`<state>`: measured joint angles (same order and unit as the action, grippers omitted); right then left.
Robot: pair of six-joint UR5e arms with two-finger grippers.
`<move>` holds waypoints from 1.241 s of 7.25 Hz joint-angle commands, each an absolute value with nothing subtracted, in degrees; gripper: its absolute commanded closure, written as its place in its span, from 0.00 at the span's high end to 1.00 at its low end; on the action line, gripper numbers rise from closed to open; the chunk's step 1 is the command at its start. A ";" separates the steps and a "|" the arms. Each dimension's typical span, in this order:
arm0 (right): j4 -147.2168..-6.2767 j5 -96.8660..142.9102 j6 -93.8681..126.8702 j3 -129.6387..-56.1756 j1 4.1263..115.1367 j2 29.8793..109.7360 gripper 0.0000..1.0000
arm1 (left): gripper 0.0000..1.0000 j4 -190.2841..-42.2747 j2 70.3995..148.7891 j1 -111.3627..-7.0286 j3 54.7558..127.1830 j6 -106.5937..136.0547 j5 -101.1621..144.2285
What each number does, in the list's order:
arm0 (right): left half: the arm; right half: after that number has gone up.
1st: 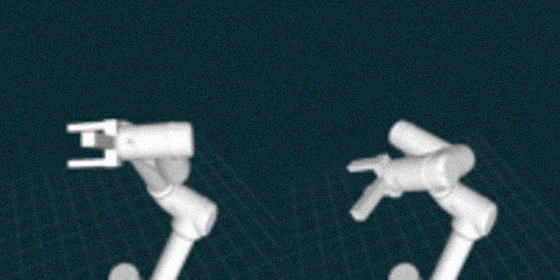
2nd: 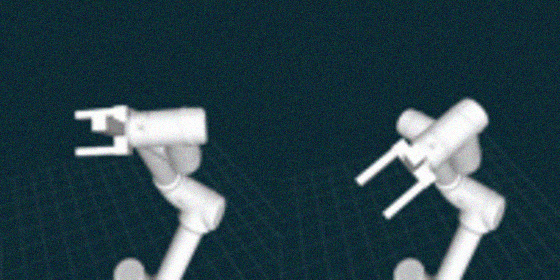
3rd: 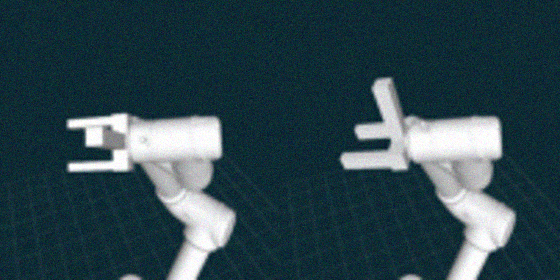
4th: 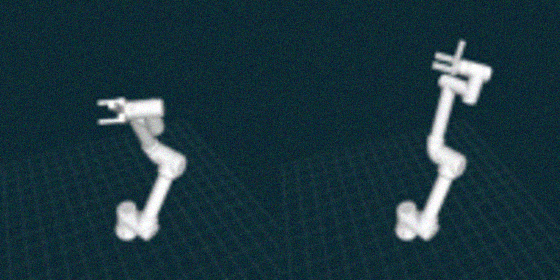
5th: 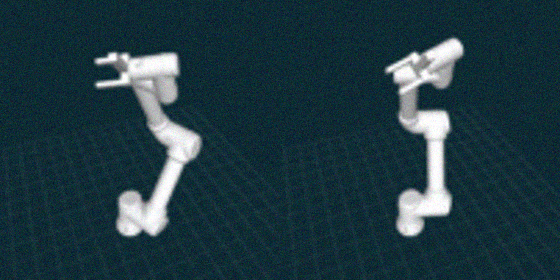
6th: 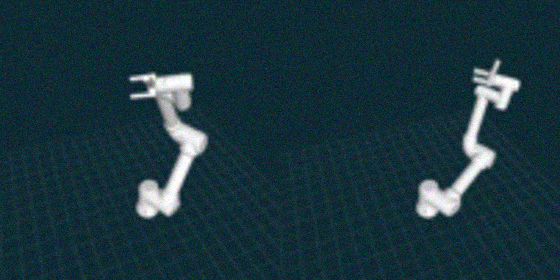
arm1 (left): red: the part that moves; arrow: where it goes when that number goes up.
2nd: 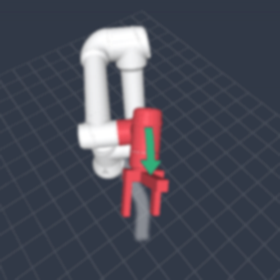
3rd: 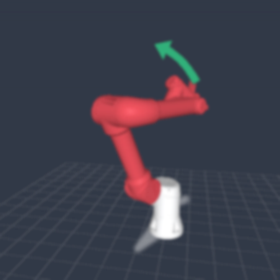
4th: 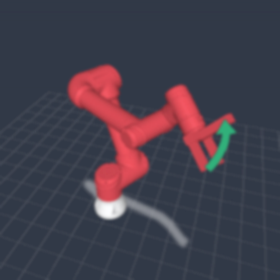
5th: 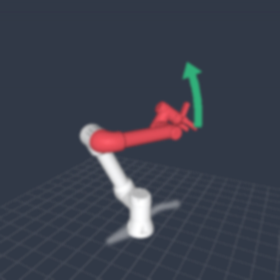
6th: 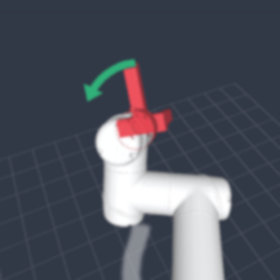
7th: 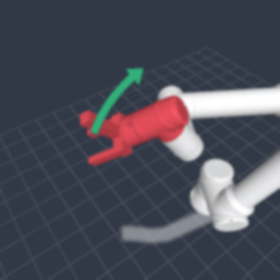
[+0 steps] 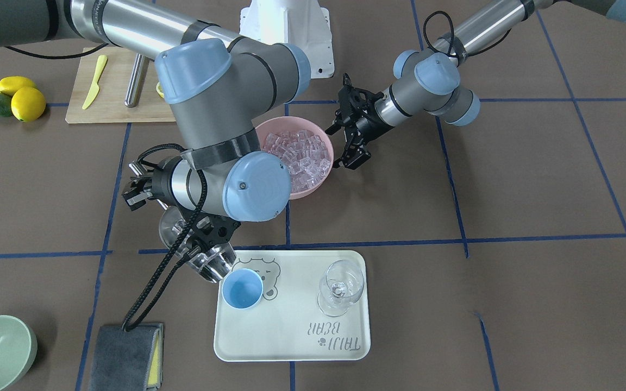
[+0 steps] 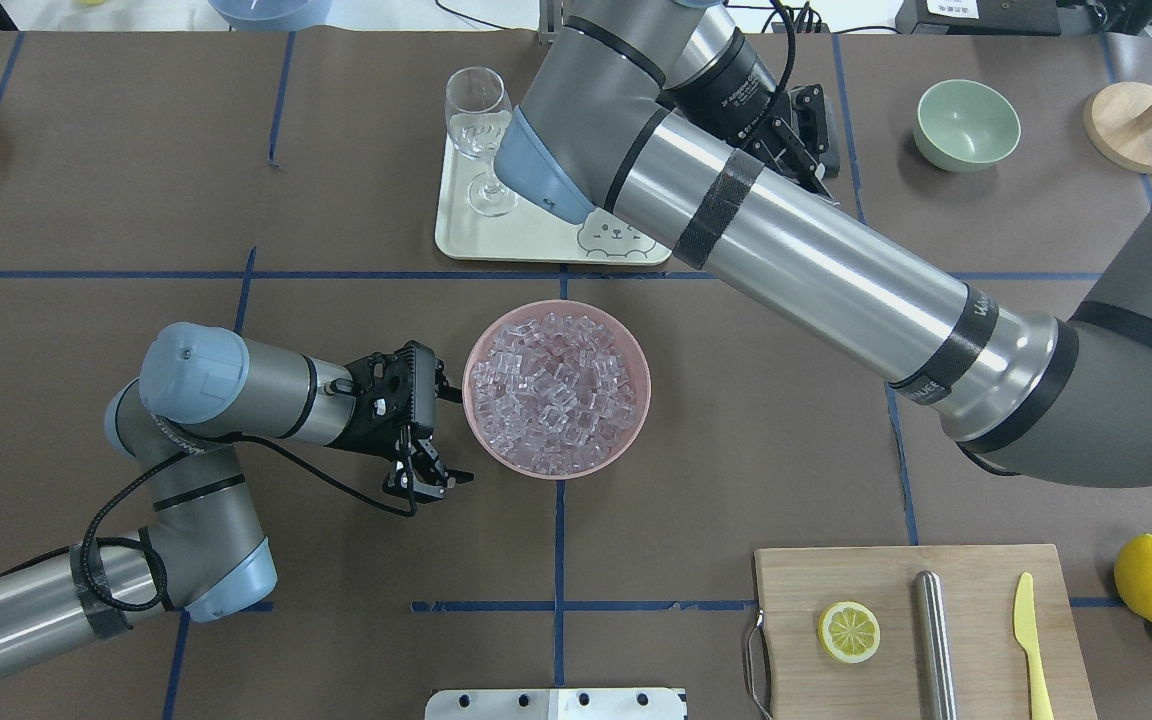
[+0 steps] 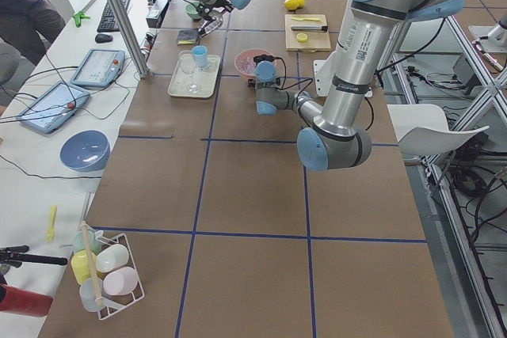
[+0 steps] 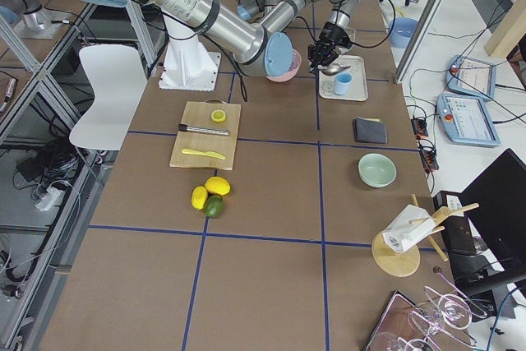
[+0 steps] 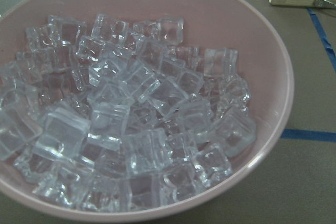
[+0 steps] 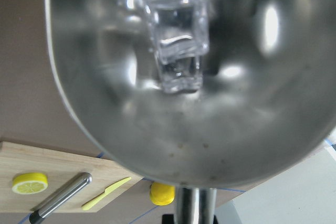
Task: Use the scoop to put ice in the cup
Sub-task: 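Tilt the scoop with the right gripper to pour ice into the glass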
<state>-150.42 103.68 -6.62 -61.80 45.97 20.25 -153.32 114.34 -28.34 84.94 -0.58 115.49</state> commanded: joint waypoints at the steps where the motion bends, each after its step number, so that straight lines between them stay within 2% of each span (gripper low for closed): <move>1: -151.87 101.61 -7.73 -61.70 45.97 19.87 0.00 | 1.00 -153.63 114.35 -28.30 84.81 -0.53 115.49; 9: -151.96 95.27 -10.55 -59.77 43.33 18.89 0.00 | 1.00 -153.72 114.26 -28.04 84.81 -0.53 115.49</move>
<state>-151.93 95.23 -10.54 -59.90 43.27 18.70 -153.71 114.29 -28.10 84.82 -0.53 115.49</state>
